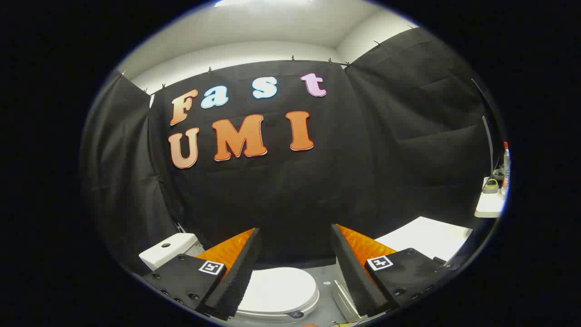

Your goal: Open the toilet lid.

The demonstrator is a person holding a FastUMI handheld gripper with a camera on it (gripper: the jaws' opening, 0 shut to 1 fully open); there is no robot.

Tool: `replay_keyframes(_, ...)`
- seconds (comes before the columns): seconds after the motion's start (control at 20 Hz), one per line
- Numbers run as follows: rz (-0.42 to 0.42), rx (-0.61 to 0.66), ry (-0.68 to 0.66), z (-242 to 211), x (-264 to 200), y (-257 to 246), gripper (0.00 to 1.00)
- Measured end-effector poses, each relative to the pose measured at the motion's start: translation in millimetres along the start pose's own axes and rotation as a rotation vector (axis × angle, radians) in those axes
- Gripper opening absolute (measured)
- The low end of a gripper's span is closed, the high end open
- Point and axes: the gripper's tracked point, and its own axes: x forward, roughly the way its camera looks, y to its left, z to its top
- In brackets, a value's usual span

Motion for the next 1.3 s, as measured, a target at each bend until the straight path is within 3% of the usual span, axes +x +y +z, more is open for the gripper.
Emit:
replay_keyframes(0.8,0.013,-0.093,0.021,-11,3,15,0.98)
replay_keyframes(1.3,0.068,-0.033,0.061,-42,11,27,0.99)
